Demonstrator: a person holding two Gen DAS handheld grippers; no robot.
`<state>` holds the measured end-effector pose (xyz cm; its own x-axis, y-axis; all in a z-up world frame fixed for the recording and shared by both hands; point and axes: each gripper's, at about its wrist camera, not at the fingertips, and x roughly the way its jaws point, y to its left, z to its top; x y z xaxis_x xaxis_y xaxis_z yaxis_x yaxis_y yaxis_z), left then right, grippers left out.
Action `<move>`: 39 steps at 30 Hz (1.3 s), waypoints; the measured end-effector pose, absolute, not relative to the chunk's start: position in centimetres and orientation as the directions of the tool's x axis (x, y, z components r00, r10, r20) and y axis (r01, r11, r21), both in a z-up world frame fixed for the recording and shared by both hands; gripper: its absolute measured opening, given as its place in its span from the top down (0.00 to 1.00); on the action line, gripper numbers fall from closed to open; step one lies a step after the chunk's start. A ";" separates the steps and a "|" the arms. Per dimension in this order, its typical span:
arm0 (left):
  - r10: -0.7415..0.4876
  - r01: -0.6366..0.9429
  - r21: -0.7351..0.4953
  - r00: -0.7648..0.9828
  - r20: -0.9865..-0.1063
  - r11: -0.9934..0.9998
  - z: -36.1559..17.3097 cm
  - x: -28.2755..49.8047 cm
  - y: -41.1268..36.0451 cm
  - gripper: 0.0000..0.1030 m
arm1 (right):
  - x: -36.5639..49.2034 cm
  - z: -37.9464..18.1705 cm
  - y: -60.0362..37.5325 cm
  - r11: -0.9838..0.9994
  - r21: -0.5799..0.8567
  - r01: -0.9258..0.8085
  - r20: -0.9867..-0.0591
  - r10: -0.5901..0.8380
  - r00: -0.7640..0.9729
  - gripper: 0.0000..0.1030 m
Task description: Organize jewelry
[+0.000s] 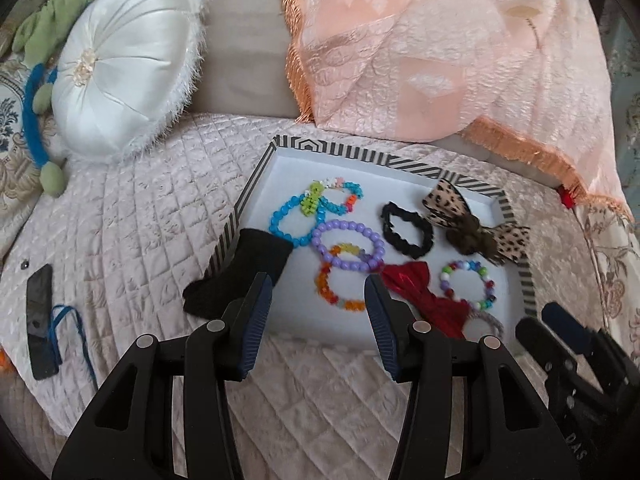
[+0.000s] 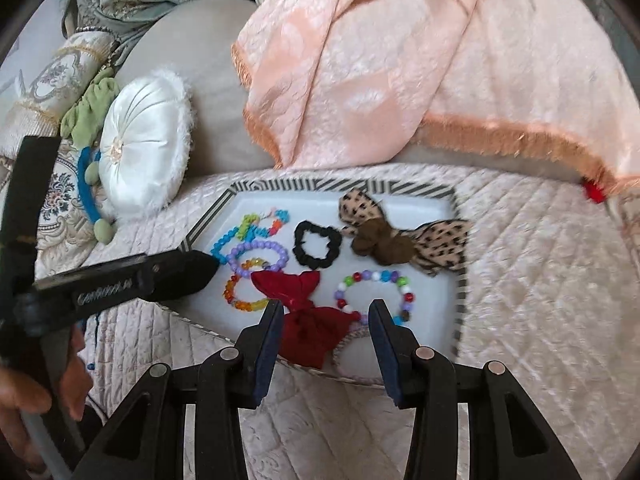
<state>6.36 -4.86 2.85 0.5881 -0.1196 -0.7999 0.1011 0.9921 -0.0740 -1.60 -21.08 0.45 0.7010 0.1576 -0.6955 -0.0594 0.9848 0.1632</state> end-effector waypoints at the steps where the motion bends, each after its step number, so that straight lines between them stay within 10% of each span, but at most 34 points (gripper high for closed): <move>1: -0.118 0.100 -0.072 0.595 -0.795 0.992 3.0 5.7 -4.9 0.54 | -1.9 0.7 -21.1 0.986 0.157 -0.055 -0.692 0.149 0.707 0.59; 39: -0.076 0.115 0.014 0.737 -0.672 0.993 7.9 -3.4 -6.0 0.54 | -7.4 4.3 -19.8 0.990 0.138 -0.029 -0.636 0.111 0.764 0.56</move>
